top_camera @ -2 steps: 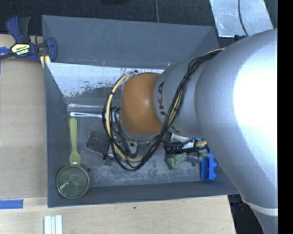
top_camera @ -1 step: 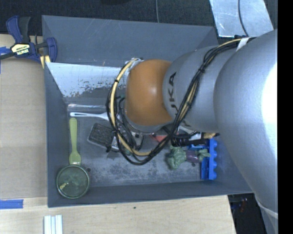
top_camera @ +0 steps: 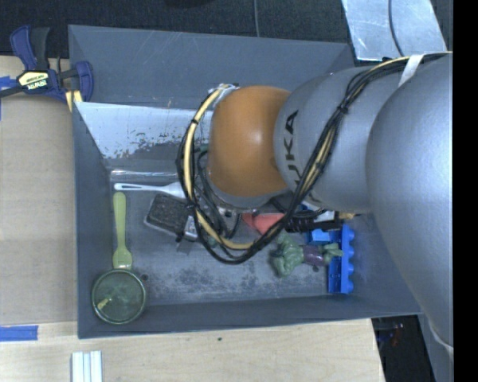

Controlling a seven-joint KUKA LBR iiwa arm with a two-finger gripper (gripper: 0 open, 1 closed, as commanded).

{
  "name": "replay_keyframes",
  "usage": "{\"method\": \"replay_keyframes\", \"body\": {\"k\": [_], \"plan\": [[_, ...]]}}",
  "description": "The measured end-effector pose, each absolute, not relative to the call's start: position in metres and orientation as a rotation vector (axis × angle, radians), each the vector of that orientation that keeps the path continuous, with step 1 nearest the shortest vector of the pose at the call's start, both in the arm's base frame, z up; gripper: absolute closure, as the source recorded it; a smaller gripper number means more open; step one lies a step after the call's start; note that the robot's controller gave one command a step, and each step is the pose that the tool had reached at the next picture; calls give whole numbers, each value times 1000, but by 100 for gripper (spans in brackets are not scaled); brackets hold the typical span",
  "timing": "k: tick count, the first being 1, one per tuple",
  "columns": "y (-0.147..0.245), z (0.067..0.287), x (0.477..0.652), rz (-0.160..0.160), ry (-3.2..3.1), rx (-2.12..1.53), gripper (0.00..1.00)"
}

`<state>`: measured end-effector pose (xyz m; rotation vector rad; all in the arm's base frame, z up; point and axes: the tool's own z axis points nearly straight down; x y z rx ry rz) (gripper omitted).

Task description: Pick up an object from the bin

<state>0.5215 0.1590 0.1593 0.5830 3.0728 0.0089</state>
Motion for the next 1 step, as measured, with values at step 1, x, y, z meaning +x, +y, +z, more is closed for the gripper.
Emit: {"method": "replay_keyframes", "body": {"k": [1], "plan": [[158,188,520,4,3078,582,100]]}}
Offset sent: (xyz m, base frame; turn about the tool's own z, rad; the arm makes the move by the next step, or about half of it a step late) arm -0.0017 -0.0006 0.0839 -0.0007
